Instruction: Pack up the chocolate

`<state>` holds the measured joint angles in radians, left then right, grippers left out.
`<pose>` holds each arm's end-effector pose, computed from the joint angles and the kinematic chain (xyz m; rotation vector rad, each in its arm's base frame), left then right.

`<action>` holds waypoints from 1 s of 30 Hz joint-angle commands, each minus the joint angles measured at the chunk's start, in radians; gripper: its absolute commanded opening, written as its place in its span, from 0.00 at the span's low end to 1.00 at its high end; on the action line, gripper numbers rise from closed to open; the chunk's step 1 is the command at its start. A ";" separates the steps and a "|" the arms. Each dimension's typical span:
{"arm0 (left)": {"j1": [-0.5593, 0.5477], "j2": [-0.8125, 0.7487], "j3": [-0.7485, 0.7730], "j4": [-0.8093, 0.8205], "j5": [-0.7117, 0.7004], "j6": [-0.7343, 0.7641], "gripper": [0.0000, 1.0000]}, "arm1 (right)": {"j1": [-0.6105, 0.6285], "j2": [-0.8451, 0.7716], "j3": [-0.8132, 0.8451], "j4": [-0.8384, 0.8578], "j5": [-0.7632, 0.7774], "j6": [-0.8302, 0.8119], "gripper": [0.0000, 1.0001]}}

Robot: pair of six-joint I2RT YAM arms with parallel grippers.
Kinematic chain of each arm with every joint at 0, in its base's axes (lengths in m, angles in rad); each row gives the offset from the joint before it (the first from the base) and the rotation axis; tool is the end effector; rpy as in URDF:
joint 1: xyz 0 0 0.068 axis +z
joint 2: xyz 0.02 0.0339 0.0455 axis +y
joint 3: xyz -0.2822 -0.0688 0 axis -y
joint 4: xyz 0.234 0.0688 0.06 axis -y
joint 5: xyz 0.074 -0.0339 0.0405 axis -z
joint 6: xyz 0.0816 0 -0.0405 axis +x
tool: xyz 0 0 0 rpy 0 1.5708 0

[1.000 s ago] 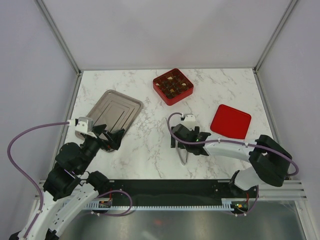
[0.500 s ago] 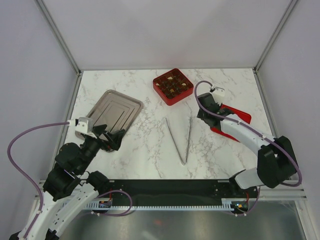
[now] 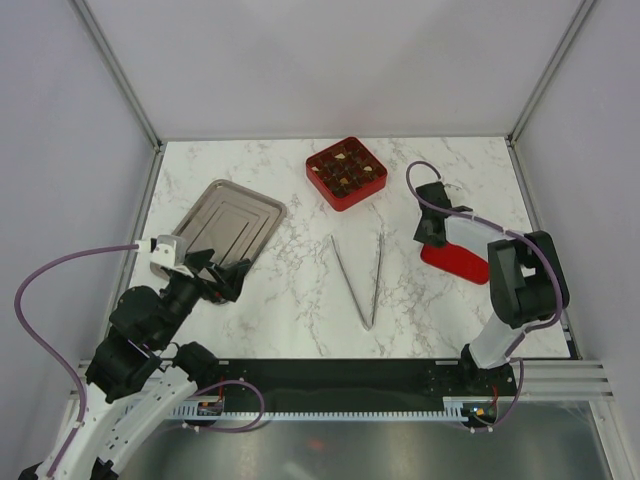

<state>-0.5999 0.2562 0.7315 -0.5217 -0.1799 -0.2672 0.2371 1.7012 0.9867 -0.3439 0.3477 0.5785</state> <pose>0.0757 -0.0341 0.3383 0.1320 1.6364 -0.5221 0.3435 0.0544 0.1539 0.5455 2.4782 -0.1453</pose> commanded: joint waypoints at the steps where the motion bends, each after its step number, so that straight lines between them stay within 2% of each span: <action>1: 0.002 0.005 0.011 0.023 0.005 0.016 1.00 | -0.021 0.015 0.024 0.072 -0.085 -0.005 0.36; 8: 0.002 0.031 0.014 0.023 0.000 0.014 1.00 | -0.022 0.028 0.041 0.094 -0.148 -0.057 0.20; 11: 0.002 0.057 0.023 0.022 0.016 0.013 0.99 | -0.024 0.018 0.046 0.091 -0.125 -0.091 0.10; 12: 0.002 0.061 0.028 0.022 0.019 0.011 0.99 | -0.024 0.018 0.049 0.091 -0.142 -0.098 0.03; 14: 0.002 0.069 0.035 0.015 0.011 0.008 0.99 | -0.022 0.020 0.052 0.091 -0.154 -0.111 0.00; 18: 0.002 0.092 0.075 0.003 -0.003 -0.006 0.98 | -0.024 0.031 0.052 0.092 -0.161 -0.121 0.02; 21: 0.002 0.094 0.097 0.000 -0.006 -0.026 0.99 | -0.024 0.035 0.052 0.091 -0.141 -0.123 0.19; 24: 0.002 0.097 0.097 0.003 -0.010 -0.043 0.98 | -0.032 0.038 0.046 0.100 -0.165 -0.129 0.26; 30: 0.002 0.150 0.114 0.009 -0.003 -0.082 0.98 | -0.064 0.041 0.012 0.115 -0.236 -0.135 0.27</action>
<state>-0.5999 0.3702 0.8066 -0.5365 -0.1802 -0.2993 0.1951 1.7367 1.0027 -0.2665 0.1577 0.4553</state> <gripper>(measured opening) 0.984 0.273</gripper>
